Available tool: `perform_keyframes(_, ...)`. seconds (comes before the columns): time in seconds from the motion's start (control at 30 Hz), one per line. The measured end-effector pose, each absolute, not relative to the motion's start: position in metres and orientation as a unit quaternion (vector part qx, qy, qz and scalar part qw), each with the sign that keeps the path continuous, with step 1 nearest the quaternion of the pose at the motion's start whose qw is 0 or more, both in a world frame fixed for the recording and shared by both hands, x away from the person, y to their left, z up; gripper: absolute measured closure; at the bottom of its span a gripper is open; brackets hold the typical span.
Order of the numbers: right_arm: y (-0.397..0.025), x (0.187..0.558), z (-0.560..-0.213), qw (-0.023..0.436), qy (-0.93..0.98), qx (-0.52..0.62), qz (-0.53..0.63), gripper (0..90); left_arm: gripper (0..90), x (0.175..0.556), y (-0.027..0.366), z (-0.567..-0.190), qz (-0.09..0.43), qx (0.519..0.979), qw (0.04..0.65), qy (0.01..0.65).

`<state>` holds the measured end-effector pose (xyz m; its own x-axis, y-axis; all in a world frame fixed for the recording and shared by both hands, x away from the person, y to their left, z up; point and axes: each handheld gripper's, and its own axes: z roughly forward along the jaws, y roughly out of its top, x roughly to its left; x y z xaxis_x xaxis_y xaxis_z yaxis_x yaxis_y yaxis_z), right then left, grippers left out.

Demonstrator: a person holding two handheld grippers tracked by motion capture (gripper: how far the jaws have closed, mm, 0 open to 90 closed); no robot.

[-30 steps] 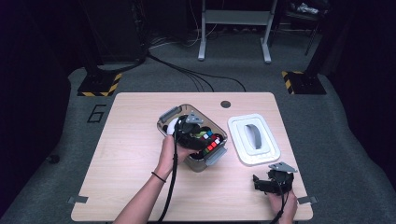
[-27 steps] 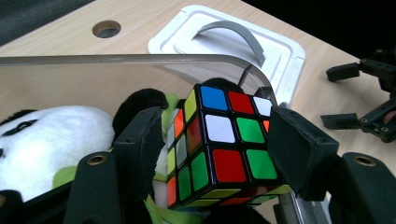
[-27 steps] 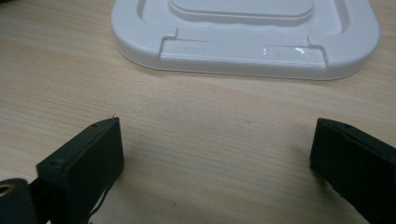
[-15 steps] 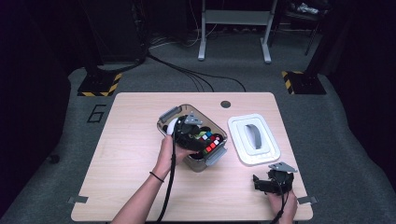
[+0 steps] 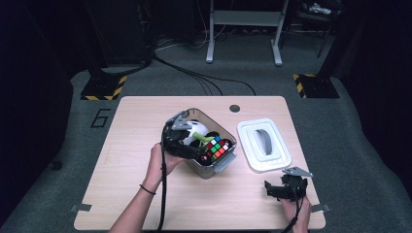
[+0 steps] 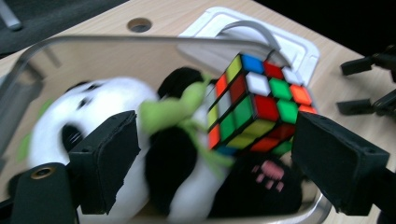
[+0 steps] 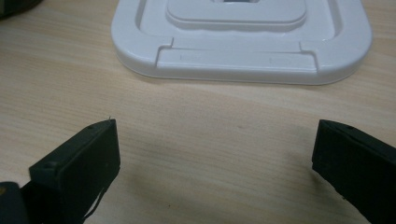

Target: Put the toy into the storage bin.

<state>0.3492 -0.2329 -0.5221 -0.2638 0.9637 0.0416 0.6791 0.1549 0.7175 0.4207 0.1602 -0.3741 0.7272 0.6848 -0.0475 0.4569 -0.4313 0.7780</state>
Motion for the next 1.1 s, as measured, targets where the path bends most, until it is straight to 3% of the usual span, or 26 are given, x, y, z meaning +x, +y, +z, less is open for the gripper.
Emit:
perform_keyframes(0.5, -0.230, 0.378, -0.497, 0.224, 0.734, 0.552, 0.326, 0.4, 5.7, 0.402, 0.247, -0.421, 0.153, 0.802, 0.376, 0.438)
perform_keyframes(0.7, -0.226, 0.391, -0.495, 0.217, 0.745, 0.541, 0.324, 1.5, 0.0, 0.402, 0.266, -0.461, 0.149, 0.795, 0.341, 0.480)
perform_keyframes(1.1, -0.223, 0.423, -0.484, 0.214, 0.746, 0.536, 0.331, 1.8, 0.0, 0.401, 0.290, -0.514, 0.168, 0.773, 0.323, 0.519)
